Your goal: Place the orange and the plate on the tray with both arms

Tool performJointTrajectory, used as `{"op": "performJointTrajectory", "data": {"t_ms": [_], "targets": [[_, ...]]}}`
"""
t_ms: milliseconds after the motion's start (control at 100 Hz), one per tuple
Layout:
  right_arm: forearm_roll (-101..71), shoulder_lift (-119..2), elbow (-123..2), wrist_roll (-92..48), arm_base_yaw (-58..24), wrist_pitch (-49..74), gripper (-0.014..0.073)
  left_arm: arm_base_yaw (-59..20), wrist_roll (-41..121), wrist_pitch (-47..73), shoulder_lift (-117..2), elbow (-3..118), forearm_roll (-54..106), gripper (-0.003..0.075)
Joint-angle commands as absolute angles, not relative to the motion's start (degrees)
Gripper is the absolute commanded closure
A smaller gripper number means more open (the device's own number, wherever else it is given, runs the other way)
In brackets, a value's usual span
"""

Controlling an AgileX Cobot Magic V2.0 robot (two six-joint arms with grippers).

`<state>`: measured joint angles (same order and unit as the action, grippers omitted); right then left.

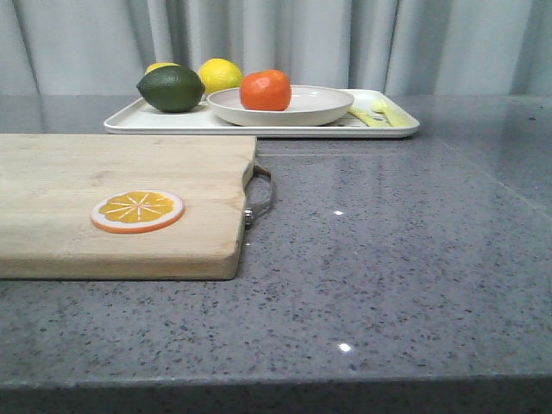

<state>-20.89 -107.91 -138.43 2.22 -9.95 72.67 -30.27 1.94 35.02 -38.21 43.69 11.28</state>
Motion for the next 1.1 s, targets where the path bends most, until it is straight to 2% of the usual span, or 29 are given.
{"op": "performJointTrajectory", "data": {"t_ms": [0, 370, 1090], "targets": [[-21.36, -101.87, -135.89, 0.78, -9.79, 76.75, 0.0659, -30.14, 0.72, 30.62, -35.9, 44.06, 12.38, 0.0739], [-17.56, -85.35, -112.55, -1.6, -9.79, 72.68, 0.0659, -30.14, 0.43, 30.85, -29.21, 40.04, 12.38, 0.0739], [-15.67, -41.47, -52.94, -3.04, -9.79, 39.35, 0.0659, -30.14, 0.43, 28.92, -26.11, 35.17, 13.9, 0.0739]]}}
